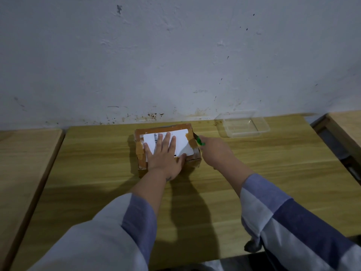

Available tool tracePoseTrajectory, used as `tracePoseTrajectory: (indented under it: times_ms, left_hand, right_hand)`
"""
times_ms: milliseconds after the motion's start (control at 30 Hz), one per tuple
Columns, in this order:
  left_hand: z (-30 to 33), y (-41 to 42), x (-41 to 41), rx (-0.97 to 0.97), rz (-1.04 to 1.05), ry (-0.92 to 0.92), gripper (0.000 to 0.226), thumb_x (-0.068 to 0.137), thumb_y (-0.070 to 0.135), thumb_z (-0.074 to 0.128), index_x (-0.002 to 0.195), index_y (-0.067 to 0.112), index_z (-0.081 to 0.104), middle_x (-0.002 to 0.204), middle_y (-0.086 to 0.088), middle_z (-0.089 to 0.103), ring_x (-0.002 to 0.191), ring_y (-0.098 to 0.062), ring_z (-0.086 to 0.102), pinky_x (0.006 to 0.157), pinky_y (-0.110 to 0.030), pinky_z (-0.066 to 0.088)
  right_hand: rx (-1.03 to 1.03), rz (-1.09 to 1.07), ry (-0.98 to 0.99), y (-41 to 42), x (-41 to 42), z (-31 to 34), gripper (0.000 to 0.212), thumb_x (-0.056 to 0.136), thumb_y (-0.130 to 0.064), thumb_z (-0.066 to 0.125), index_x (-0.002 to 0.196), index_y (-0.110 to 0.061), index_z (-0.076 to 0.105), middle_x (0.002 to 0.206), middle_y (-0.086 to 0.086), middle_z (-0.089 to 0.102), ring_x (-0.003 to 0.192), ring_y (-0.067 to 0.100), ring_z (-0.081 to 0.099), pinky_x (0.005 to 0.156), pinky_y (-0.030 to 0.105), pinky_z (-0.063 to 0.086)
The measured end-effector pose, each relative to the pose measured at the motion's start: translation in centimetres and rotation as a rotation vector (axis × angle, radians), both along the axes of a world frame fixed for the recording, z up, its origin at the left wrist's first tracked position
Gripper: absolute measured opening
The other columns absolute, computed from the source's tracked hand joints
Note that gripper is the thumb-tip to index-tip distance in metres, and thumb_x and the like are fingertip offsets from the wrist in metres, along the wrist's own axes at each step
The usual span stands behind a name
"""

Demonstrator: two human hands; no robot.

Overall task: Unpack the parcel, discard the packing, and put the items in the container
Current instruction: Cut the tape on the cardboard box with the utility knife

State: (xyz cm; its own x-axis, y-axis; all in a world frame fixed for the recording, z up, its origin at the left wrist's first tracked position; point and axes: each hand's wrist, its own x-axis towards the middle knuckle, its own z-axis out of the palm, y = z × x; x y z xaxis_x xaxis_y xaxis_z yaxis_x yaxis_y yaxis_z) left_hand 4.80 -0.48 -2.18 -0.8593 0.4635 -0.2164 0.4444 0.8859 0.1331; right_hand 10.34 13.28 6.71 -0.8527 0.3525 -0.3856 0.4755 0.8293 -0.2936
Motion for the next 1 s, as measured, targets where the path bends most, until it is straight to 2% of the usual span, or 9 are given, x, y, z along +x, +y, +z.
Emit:
tracePoseTrajectory:
  times_ms: [100, 233, 267, 433, 633, 833, 1000]
  left_hand:
    - [0.0, -0.1, 0.0, 0.010, -0.007, -0.003, 0.074, 0.092, 0.066, 0.007, 0.151, 0.026, -0.013, 0.158, 0.005, -0.025, 0.144, -0.019, -0.027, 0.111, -0.064, -0.013]
    - [0.0, -0.1, 0.0, 0.009, -0.006, 0.001, 0.074, 0.092, 0.065, 0.007, 0.151, 0.025, -0.012, 0.158, 0.005, -0.024, 0.144, -0.019, -0.026, 0.111, -0.064, -0.012]
    - [0.0, -0.1, 0.0, 0.008, -0.006, 0.003, 0.073, 0.093, 0.065, 0.008, 0.151, 0.026, -0.012, 0.158, 0.005, -0.024, 0.144, -0.019, -0.026, 0.111, -0.064, -0.011]
    - [0.0, -0.1, 0.3, 0.013, -0.013, 0.014, 0.073, 0.093, 0.065, 0.008, 0.151, 0.026, -0.011, 0.158, 0.005, -0.023, 0.144, -0.020, -0.026, 0.111, -0.065, -0.010]
    - [0.0, -0.2, 0.0, 0.010, -0.011, -0.007, 0.072, 0.093, 0.064, 0.009, 0.151, 0.026, -0.012, 0.158, 0.006, -0.024, 0.144, -0.019, -0.026, 0.111, -0.065, -0.011]
    - [0.1, 0.0, 0.0, 0.010, -0.002, -0.006, 0.073, 0.093, 0.065, 0.010, 0.151, 0.026, -0.011, 0.158, 0.005, -0.024, 0.144, -0.020, -0.026, 0.110, -0.064, -0.013]
    - [0.2, -0.1, 0.1, 0.013, -0.006, -0.012, 0.073, 0.093, 0.065, 0.010, 0.151, 0.026, -0.011, 0.158, 0.004, -0.024, 0.144, -0.020, -0.026, 0.110, -0.064, -0.013]
  right_hand:
    - [0.004, -0.022, 0.017, -0.1, 0.0, 0.2, 0.045, 0.091, -0.007, 0.040, 0.134, -0.020, 0.045, 0.106, 0.014, 0.060, 0.082, 0.027, 0.052, 0.051, 0.032, 0.043]
    - [0.149, 0.047, -0.012, -0.8, -0.3, -1.2, 0.061, 0.091, -0.003, 0.038, 0.147, -0.022, 0.024, 0.120, 0.015, 0.061, 0.104, 0.032, 0.060, 0.065, 0.032, 0.041]
    - [0.154, 0.051, -0.014, -0.8, -0.1, -1.3, 0.061, 0.091, -0.003, 0.038, 0.147, -0.022, 0.023, 0.119, 0.015, 0.061, 0.104, 0.032, 0.060, 0.065, 0.032, 0.041]
    - [0.104, 0.068, 0.020, -0.2, 1.1, -0.6, 0.048, 0.092, -0.007, 0.037, 0.137, -0.021, 0.042, 0.115, 0.013, 0.062, 0.103, 0.032, 0.059, 0.068, 0.033, 0.042]
    - [0.191, 0.045, -0.015, -1.5, 1.5, -1.6, 0.067, 0.090, -0.001, 0.041, 0.149, -0.022, 0.018, 0.120, 0.015, 0.062, 0.105, 0.031, 0.061, 0.077, 0.036, 0.051]
    - [0.113, 0.018, 0.019, -0.7, 2.4, -1.6, 0.060, 0.094, -0.005, 0.041, 0.148, -0.024, 0.024, 0.125, 0.014, 0.060, 0.110, 0.031, 0.059, 0.084, 0.037, 0.051]
    - [0.095, -0.064, 0.038, -1.7, 3.3, -2.4, 0.064, 0.093, -0.005, 0.042, 0.149, -0.026, 0.018, 0.118, 0.016, 0.063, 0.103, 0.030, 0.063, 0.078, 0.036, 0.052]
